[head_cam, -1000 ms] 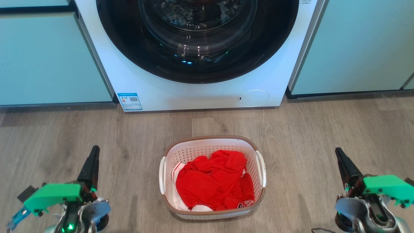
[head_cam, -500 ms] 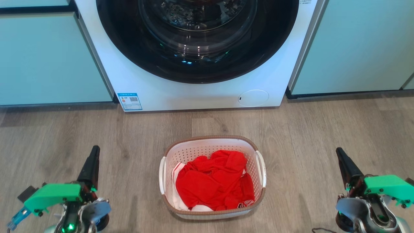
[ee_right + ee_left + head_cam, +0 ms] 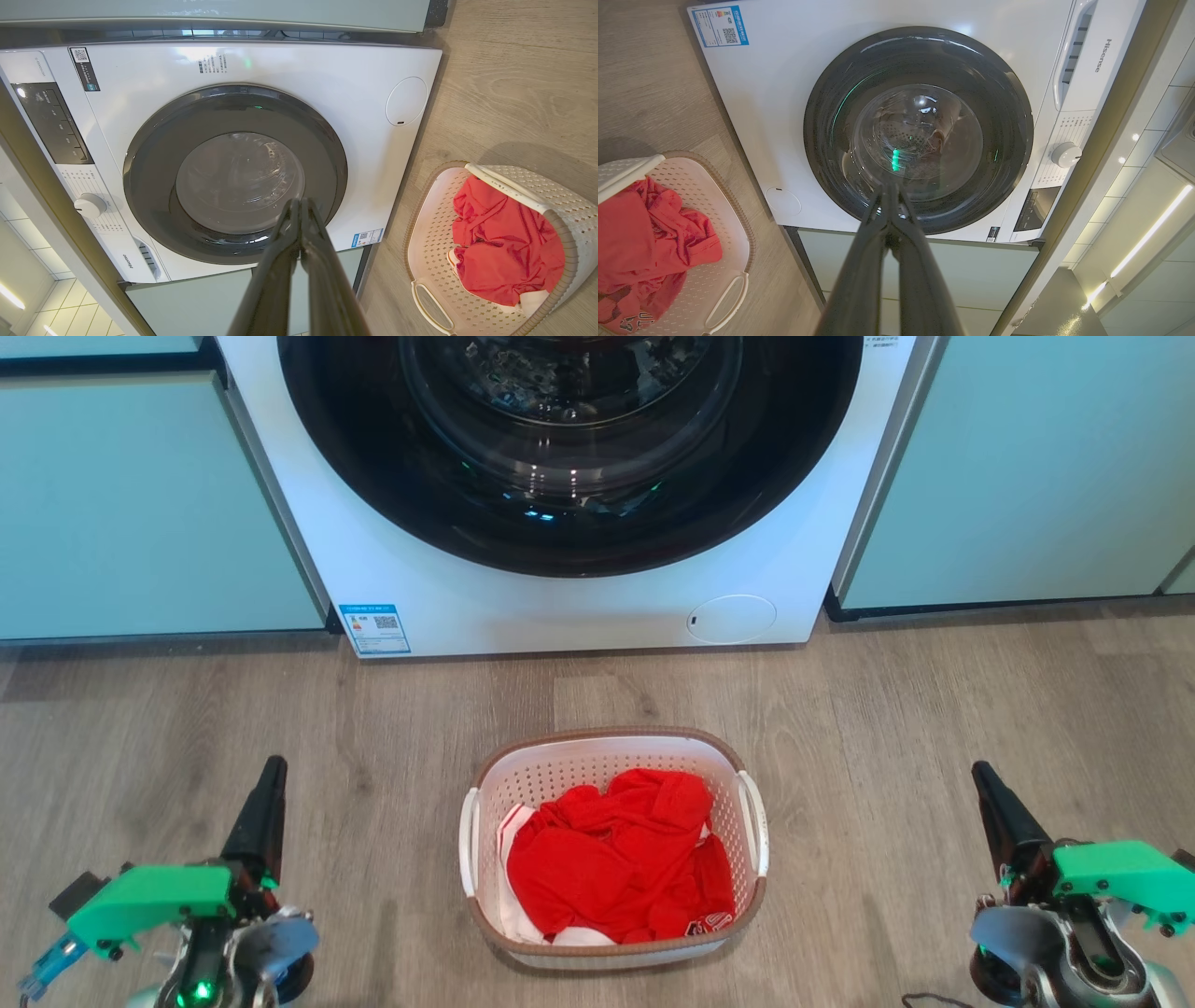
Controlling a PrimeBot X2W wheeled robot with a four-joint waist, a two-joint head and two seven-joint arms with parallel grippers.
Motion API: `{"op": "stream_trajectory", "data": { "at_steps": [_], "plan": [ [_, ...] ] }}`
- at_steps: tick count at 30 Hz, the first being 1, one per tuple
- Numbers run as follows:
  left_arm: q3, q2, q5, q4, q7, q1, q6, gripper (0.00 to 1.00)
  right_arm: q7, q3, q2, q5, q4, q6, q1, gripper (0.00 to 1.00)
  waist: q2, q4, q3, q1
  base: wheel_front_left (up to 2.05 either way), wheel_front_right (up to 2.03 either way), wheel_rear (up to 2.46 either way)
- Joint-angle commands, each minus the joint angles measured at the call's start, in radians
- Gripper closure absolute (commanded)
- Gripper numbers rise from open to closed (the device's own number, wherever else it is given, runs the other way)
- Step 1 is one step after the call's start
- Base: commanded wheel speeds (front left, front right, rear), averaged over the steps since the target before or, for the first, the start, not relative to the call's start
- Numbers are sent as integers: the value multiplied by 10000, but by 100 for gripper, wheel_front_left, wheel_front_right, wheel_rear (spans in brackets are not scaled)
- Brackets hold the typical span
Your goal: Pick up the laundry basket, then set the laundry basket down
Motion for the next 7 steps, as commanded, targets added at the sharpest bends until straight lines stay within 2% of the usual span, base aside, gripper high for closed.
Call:
{"op": "stream_trajectory", "data": {
  "at_steps": [1, 7],
  "plan": [
    [409, 58, 52, -293, 37, -586, -69, 100, 79, 190, -153, -20, -313, 60, -470, 100, 0, 0, 0, 0, 0, 0, 0],
    [423, 48, 64, -292, 48, -587, -69, 100, 88, 179, -146, -29, -313, 60, -471, 100, 0, 0, 0, 0, 0, 0, 0]
  ]
}}
